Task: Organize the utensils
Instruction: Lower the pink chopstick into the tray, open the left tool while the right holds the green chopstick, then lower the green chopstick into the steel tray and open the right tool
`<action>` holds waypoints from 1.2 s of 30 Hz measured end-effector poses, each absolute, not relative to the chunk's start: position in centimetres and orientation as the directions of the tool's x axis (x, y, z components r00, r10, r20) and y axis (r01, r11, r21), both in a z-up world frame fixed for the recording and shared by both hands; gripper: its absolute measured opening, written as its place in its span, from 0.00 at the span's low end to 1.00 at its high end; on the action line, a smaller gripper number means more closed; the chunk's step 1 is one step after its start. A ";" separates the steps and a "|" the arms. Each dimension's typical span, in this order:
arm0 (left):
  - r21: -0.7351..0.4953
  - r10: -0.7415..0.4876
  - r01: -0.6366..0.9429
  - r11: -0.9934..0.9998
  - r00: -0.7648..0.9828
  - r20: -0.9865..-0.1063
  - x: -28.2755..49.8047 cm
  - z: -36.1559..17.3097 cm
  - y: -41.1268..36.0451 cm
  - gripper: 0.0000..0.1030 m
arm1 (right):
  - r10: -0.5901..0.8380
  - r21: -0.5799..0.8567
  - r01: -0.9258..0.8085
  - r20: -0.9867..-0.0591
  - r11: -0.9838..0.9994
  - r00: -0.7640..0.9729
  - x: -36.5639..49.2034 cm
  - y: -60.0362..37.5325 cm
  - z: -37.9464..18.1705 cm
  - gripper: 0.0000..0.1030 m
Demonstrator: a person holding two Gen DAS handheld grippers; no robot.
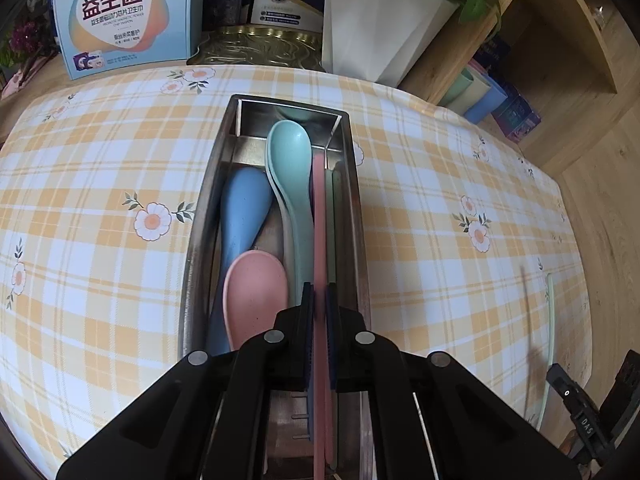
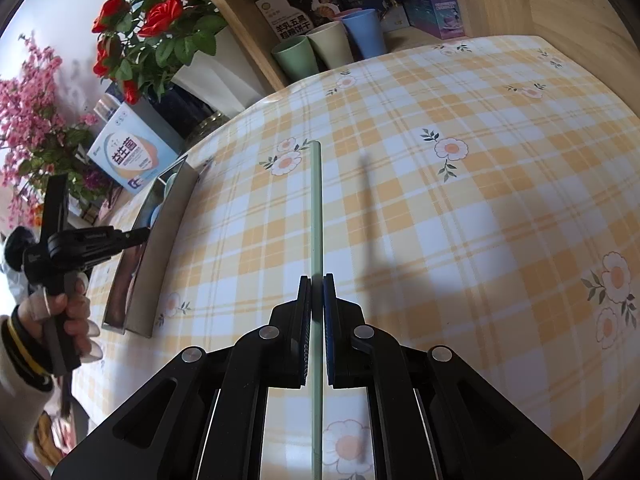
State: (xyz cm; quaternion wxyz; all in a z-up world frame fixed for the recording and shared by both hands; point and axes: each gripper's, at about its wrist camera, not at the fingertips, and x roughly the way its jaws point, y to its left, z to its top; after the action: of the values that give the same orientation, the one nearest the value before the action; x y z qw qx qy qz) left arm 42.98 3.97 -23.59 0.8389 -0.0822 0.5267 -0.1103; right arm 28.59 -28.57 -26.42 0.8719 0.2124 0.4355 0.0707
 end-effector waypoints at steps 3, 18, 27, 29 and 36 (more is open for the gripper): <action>-0.265 -0.288 0.115 0.958 0.432 -0.855 42.8 -23.1 4.0 0.11 | 0.312 0.431 0.054 -0.729 0.901 0.609 28.8 -28.2 -26.2 0.06; -0.143 -0.253 0.230 0.963 0.576 -0.777 36.4 -17.8 7.1 0.86 | 0.361 0.398 -0.063 -0.740 0.915 0.567 32.4 -21.1 -22.4 0.06; -0.153 -0.234 0.185 0.971 0.592 -0.772 34.1 -18.0 11.5 0.94 | 0.388 0.373 -0.134 -0.776 0.918 0.497 36.8 -12.2 -21.2 0.06; -0.152 -0.220 0.162 0.975 0.597 -0.771 33.9 -18.0 12.4 0.94 | 0.389 0.375 -0.130 -0.787 0.918 0.478 37.7 -10.7 -21.4 0.06; -0.144 -0.152 0.065 0.987 0.636 -0.757 33.4 -18.0 15.7 0.94 | 0.379 0.381 -0.078 -0.832 0.921 0.405 40.7 -5.7 -23.2 0.06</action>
State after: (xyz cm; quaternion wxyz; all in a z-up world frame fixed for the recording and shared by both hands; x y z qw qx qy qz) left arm 33.36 15.72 -18.01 0.9029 -0.0518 0.4225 -0.0601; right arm 40.66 -5.67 -23.20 0.8259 0.1427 0.5277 0.1381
